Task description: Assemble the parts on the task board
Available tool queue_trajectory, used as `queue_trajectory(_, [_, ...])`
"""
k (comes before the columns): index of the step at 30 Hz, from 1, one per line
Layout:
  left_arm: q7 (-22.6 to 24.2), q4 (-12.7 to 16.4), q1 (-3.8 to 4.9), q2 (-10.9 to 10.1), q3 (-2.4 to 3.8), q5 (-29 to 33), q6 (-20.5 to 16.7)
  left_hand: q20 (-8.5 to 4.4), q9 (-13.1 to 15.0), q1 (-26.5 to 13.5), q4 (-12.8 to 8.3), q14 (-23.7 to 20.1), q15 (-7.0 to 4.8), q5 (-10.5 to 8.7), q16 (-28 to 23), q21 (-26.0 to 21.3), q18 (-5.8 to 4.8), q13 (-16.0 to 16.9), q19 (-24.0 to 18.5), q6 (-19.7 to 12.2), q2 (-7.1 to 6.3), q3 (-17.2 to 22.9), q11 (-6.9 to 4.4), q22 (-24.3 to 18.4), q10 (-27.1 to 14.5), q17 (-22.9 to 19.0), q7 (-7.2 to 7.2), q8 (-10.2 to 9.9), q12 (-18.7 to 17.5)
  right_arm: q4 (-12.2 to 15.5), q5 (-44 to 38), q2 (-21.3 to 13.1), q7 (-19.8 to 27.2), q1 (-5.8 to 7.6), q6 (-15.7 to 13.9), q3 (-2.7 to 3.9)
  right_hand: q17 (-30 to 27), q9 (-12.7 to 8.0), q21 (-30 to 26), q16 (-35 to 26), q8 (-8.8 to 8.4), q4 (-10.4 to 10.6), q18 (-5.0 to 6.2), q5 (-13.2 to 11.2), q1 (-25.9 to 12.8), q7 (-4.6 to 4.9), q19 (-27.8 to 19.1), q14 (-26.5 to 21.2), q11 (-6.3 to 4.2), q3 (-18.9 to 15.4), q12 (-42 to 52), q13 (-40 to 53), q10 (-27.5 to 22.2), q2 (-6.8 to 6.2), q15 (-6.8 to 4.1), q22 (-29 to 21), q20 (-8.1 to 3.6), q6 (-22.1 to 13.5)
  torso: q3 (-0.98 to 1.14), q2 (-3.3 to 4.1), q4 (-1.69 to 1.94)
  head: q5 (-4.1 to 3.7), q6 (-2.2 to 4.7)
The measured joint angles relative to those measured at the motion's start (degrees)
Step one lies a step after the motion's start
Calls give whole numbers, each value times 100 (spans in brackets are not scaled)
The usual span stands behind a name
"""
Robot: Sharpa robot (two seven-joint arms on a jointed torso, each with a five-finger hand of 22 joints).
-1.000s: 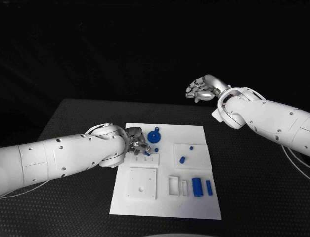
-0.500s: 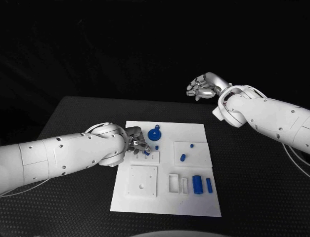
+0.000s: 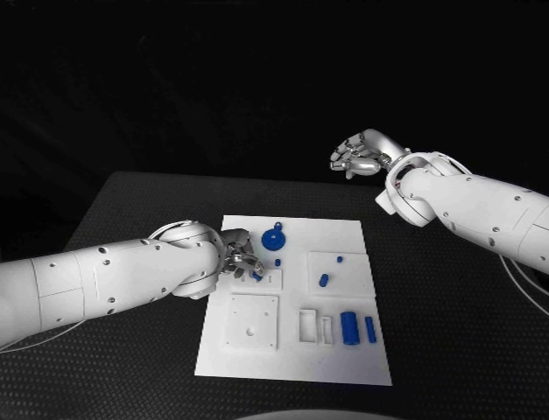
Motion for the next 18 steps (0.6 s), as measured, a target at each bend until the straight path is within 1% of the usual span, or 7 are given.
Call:
queue_trajectory(2, [-3,0,-2,-6,0,-28,17,0,0,0,0,0,0,-1,0,0,0,0,0,0,0,0,10,0,2,0,0,-6,0,0,0,-2,0,0,0,0,4,-10,-22,-51,0,0,0,0,0,10,-55,-41,0,0,-36,-12,0,0,40,3,-9,-11,0,0,-2,-1,-2])
queue_trajectory(6, [-6,-24,-41,-5,3,-81,27,-1,0,0,-1,0,0,-8,0,0,-1,0,1,0,0,-1,17,0,8,0,0,-17,0,-1,0,1,0,0,6,0,-25,-30,-166,-238,0,11,1,-10,0,30,-233,-191,32,35,-104,-38,-32,0,105,2,48,-31,2,1,-2,-4,-23])
queue_trajectory(9, [-4,-37,-89,-9,17,-110,27,-11,1,-1,-7,1,-1,-13,22,22,-1,-1,11,1,1,-7,17,-1,8,-6,-1,-15,22,0,9,4,0,0,20,0,-48,-43,-215,-359,28,6,1,-140,0,36,-287,-210,32,40,-143,-56,-31,0,124,-1,61,-37,2,2,-2,-4,-29])
queue_trajectory(11, [4,-44,-93,-9,21,-124,25,-11,2,-1,-7,1,-1,-22,22,23,-1,-1,11,1,1,-7,17,-1,8,-6,-1,-8,22,0,21,3,0,0,31,0,-48,-52,-231,-402,28,-29,1,-272,30,37,-306,-210,32,75,-184,-61,-32,28,124,5,80,-38,0,3,-2,-4,-30])
queue_trajectory(13, [15,-55,-95,-8,22,-137,21,-11,2,-4,-7,2,-1,-22,22,23,-1,-1,11,1,4,-7,17,-1,8,-6,-1,2,22,0,41,0,0,0,47,0,-41,-67,-254,-461,50,-72,1,-517,120,46,-307,-210,54,145,-208,-74,-10,19,124,30,81,-47,-1,4,-2,-9,-30])
queue_trajectory(16, [32,-67,-97,-3,23,-148,14,-11,2,-4,-8,2,-2,-23,22,22,-1,-1,11,1,4,-7,17,-1,8,-6,-1,2,22,0,78,0,-3,0,69,0,-30,-72,-259,-495,56,-82,1,-640,128,56,-307,-210,54,176,-209,-73,-10,23,124,40,81,-58,-1,4,0,-14,-30])
queue_trajectory(18, [40,-72,-98,0,23,-154,11,-11,2,-4,-8,2,-2,-23,22,22,-1,-1,11,2,4,-7,17,-1,8,-6,-2,2,22,8,110,0,-22,0,84,0,-30,-84,-311,-560,56,-120,1,-742,158,42,-345,-241,54,214,-232,-83,-10,-7,155,52,119,-84,-1,4,0,-15,-34])
